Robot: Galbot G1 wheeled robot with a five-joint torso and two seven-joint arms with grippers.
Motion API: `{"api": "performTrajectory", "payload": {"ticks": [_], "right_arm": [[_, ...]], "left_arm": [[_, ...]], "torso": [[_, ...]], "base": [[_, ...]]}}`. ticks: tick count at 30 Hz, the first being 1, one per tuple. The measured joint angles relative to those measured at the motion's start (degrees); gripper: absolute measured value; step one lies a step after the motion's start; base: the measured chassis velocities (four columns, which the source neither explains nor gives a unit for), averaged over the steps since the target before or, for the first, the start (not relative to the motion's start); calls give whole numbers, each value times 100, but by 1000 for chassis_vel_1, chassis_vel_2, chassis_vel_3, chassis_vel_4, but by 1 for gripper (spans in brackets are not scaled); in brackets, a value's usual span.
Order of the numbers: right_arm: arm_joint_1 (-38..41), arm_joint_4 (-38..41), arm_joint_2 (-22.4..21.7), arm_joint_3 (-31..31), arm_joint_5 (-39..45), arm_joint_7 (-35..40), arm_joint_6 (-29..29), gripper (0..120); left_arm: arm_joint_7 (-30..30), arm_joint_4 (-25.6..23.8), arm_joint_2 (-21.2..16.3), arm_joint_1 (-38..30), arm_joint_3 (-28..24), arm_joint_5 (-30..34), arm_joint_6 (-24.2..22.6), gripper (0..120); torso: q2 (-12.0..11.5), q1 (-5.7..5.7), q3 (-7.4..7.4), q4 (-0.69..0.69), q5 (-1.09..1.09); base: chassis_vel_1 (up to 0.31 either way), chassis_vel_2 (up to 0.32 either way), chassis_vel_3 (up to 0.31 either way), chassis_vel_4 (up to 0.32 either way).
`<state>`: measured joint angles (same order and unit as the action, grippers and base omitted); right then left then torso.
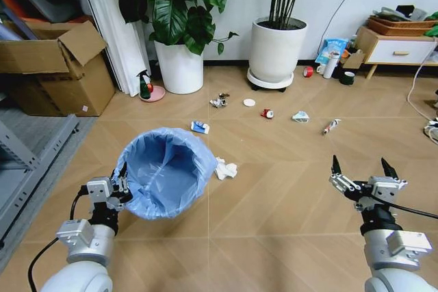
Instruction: Pick up the trash bin and place the garbage on the floor into it.
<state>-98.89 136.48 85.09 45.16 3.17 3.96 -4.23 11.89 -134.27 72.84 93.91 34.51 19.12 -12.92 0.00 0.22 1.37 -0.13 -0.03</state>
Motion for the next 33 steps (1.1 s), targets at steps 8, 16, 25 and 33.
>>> {"api": "performTrajectory", "payload": {"ticks": [8,16,25,33], "right_arm": [[0,-18,1,6,-7,-1,5,100],[41,-102,-16,-4,-9,-1,25,100],[71,-205,-25,-24,-18,-5,67,100],[96,-270,-47,-48,-24,-48,75,100]], "left_arm": [[-12,-7,13,37,-22,-31,24,1],[-11,-23,2,36,-26,-36,25,1],[-6,-22,8,39,-26,-53,26,1],[-2,14,25,14,-29,-61,27,1]], "torso": [[0,0,0,0,-3],[0,0,0,0,-3],[0,0,0,0,1],[0,0,0,0,0]], "base": [[-107,213,105,-206],[-103,212,108,-219],[-103,236,112,-221],[-114,243,111,-237]]}}
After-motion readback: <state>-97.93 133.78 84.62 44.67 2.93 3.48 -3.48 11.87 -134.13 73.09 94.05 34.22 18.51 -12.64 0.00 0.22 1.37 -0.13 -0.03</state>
